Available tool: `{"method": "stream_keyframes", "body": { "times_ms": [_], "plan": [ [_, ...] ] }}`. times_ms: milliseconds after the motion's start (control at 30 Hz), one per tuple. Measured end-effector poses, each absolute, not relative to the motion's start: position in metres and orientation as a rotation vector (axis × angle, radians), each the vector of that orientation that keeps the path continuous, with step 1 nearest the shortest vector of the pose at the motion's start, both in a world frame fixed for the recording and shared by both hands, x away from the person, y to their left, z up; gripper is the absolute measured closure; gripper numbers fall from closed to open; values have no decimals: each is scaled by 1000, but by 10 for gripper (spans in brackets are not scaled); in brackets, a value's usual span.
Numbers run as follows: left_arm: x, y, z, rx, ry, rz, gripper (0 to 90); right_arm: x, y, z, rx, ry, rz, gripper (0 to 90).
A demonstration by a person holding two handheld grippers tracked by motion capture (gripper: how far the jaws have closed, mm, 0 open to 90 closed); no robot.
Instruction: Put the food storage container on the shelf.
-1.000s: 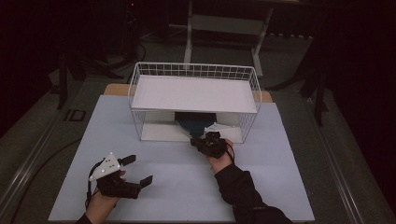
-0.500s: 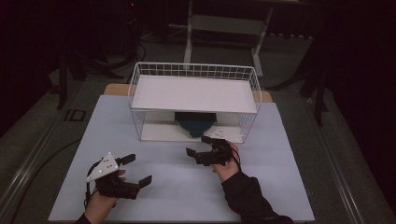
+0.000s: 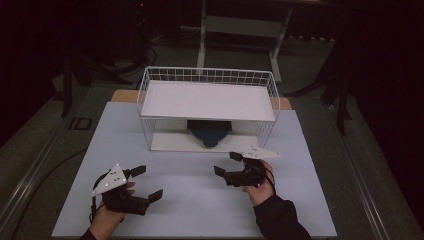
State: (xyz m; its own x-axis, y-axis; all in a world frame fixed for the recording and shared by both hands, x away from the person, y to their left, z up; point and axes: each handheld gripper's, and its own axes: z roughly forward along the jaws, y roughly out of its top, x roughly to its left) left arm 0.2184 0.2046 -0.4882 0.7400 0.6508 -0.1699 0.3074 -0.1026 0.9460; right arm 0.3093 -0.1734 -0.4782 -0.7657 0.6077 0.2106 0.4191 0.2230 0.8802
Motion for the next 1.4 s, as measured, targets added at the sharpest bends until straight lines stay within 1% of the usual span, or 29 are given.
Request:
{"method": "stream_keyframes", "body": {
  "times_ms": [700,867,1067,1233,1400],
  "plan": [
    [218,206,-487,1690,751,330,2,265,-234,-479,991,2260,1571,150],
    [217,205,-486,1691,744,332,2,257,-246,-484,1012,2255,1560,150],
    [216,206,-485,1682,735,329,2,251,-263,-490,953,2252,1502,151],
    [217,206,-485,1676,734,330,2,249,-279,-496,990,2232,1481,153],
    [215,204,-485,1677,712,327,2,251,-285,-504,1036,2237,1479,156]
  ]
}}
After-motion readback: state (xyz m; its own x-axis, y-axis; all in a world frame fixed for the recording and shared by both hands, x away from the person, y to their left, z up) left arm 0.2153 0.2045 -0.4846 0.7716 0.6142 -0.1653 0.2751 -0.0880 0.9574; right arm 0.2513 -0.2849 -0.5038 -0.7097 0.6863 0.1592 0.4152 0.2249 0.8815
